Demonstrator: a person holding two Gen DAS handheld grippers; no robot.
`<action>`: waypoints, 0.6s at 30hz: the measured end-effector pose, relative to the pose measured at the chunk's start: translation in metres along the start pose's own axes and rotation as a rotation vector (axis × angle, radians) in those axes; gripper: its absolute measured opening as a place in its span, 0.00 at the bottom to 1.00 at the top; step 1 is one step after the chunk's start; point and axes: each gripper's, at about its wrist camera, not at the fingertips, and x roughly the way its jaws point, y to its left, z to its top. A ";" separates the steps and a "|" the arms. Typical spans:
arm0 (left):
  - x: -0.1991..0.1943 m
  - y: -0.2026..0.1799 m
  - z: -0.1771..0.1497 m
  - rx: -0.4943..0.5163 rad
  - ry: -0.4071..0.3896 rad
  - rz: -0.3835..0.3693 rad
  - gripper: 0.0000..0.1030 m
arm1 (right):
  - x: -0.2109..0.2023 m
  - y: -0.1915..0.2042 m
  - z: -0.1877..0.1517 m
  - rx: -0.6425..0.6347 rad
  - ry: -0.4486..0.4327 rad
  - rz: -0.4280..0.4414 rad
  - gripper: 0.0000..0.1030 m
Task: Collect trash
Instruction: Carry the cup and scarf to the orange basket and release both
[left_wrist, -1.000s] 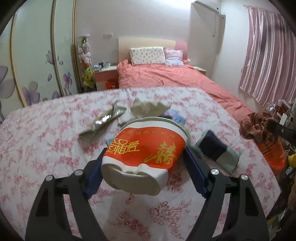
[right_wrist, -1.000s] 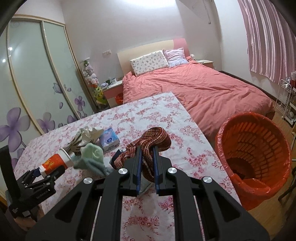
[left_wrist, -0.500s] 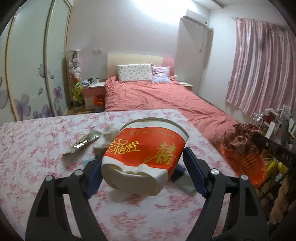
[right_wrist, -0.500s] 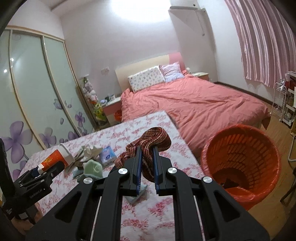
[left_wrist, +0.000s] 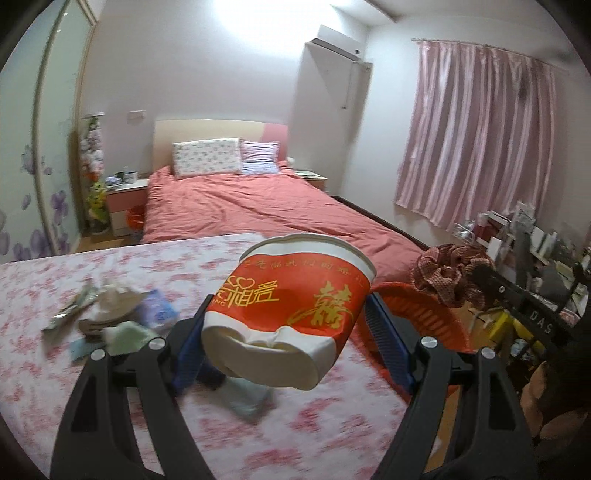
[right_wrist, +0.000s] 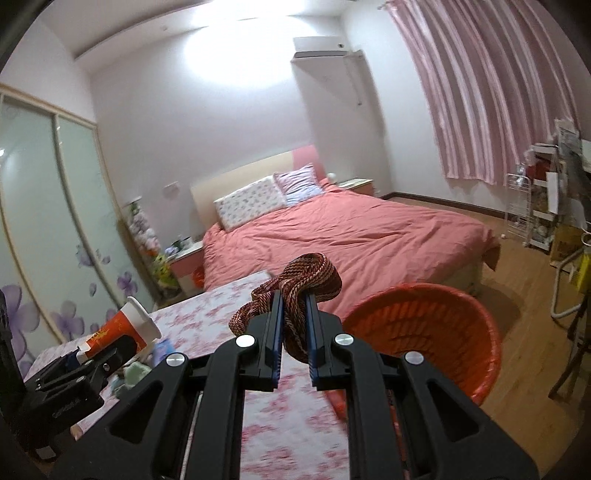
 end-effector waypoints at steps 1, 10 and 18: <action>0.004 -0.005 0.000 0.004 0.002 -0.011 0.76 | 0.002 -0.008 0.001 0.010 -0.002 -0.011 0.11; 0.060 -0.073 -0.006 0.066 0.061 -0.134 0.76 | 0.019 -0.059 -0.003 0.096 0.000 -0.093 0.11; 0.111 -0.115 -0.015 0.100 0.120 -0.197 0.76 | 0.035 -0.093 -0.006 0.152 0.019 -0.146 0.11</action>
